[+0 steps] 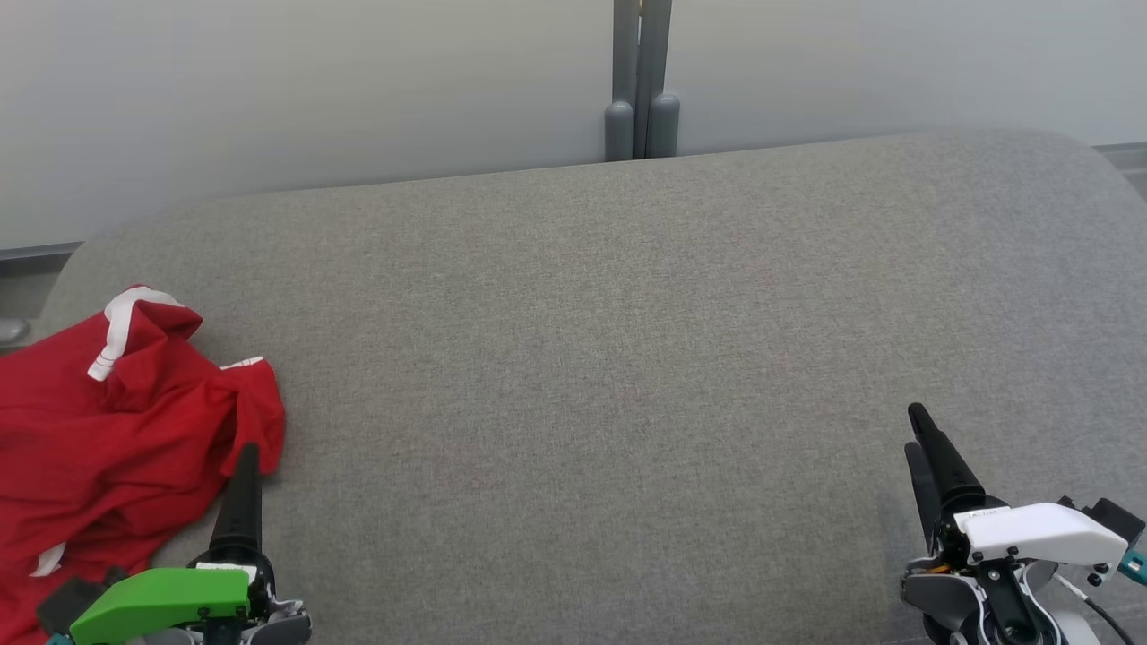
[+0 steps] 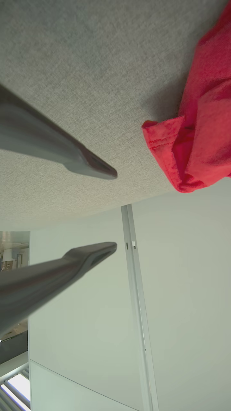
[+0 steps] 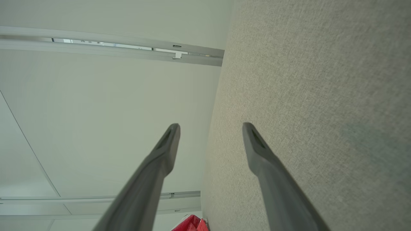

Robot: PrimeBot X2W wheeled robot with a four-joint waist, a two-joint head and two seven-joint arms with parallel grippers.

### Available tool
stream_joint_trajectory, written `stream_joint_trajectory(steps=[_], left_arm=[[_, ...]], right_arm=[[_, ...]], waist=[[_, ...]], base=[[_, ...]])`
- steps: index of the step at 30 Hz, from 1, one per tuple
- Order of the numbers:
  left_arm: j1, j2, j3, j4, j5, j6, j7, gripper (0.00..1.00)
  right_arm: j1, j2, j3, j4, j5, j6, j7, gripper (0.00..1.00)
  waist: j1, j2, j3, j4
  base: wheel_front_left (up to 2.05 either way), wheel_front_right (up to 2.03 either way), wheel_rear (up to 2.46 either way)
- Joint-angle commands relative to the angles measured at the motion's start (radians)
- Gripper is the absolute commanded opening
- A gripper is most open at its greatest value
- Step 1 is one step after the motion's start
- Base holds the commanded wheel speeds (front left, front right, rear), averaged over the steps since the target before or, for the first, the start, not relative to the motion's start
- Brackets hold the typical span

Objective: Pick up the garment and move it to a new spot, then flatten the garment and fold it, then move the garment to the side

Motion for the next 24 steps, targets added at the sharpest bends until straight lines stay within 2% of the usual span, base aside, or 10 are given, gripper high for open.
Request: stream_joint_trajectory(steps=[1,7,24], left_arm=[[-0.02,0.008,0.0,-0.014,0.015,-0.001,-0.006,1.0],[-0.02,0.007,-0.014,-0.012,0.198,0.004,-0.038,1.0],[-0.019,0.008,-0.071,0.009,0.513,0.026,-0.106,1.0]], right_arm=[[-0.022,-0.01,0.003,-0.019,-0.011,0.0,-0.005,1.0],[-0.019,-0.017,0.019,-0.029,-0.177,0.0,-0.035,1.0],[-0.01,-0.023,0.06,-0.049,-0.5,0.0,-0.1,1.0]], waist=[[0.0,0.0,0.0,0.0],[0.0,0.0,0.002,0.0],[0.0,0.0,0.008,0.0]], base=[[0.0,0.0,0.0],[0.0,0.0,0.0],[0.0,0.0,0.0]])
